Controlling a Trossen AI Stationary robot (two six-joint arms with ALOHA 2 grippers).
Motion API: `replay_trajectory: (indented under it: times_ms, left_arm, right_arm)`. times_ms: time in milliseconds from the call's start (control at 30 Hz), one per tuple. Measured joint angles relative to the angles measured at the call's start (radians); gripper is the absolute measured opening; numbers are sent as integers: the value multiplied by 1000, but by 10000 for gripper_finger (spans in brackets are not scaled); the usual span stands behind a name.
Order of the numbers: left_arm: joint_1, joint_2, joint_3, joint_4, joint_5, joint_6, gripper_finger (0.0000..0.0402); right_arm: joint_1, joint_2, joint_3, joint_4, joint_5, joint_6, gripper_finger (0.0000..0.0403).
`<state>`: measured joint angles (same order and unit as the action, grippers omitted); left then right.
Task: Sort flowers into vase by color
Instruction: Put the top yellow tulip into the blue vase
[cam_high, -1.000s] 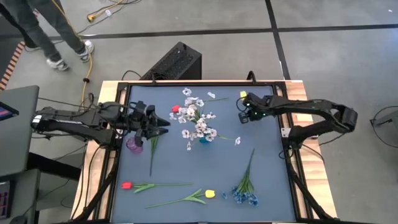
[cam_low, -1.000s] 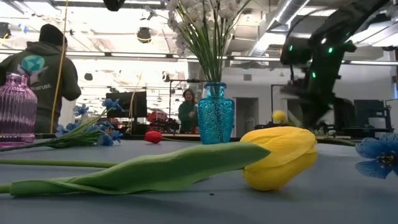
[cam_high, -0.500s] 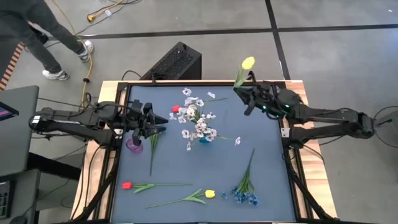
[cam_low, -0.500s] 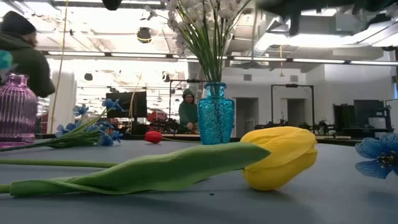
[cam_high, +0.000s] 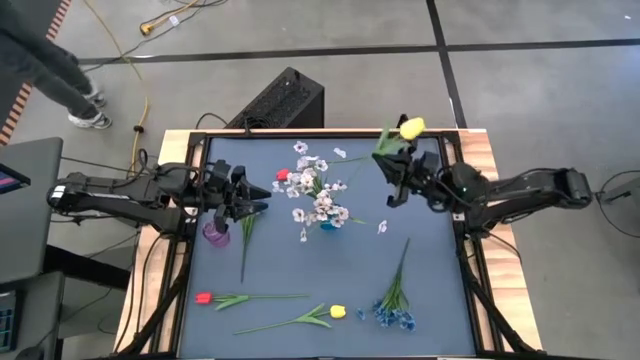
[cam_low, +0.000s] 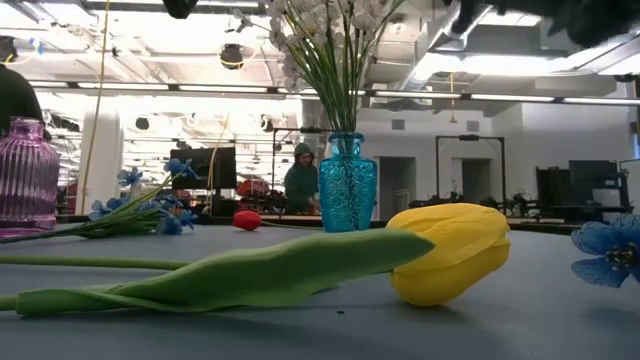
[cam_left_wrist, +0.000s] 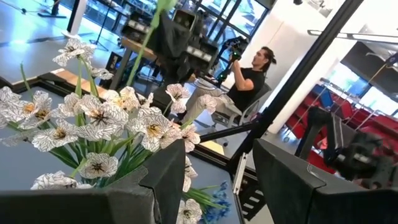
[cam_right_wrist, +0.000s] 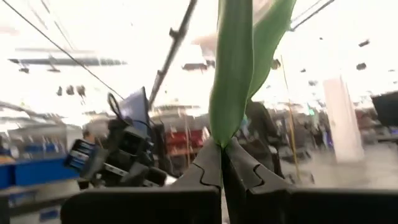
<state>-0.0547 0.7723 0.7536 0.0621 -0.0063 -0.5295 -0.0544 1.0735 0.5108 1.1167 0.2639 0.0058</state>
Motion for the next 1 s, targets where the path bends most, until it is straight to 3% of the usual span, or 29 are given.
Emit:
replay_trajectory:
  times_ms: [167,367,567,767,1000]
  left_arm:
    - [0,0,0,0,-1,-7,177]
    - [0,0,0,2,-10,-9,177]
    - [0,0,0,4,-21,-10,177]
    - [0,0,0,4,-21,-14,177]
    - [0,0,0,4,-21,-18,177]
  right_arm:
    - [-5,72,-88,99,1,94,23]
    - [13,120,-78,111,13,16,23]
    - [15,199,-75,134,16,58,23]
    - [15,283,-75,273,16,65,23]
    - [15,343,-75,275,7,86,23]
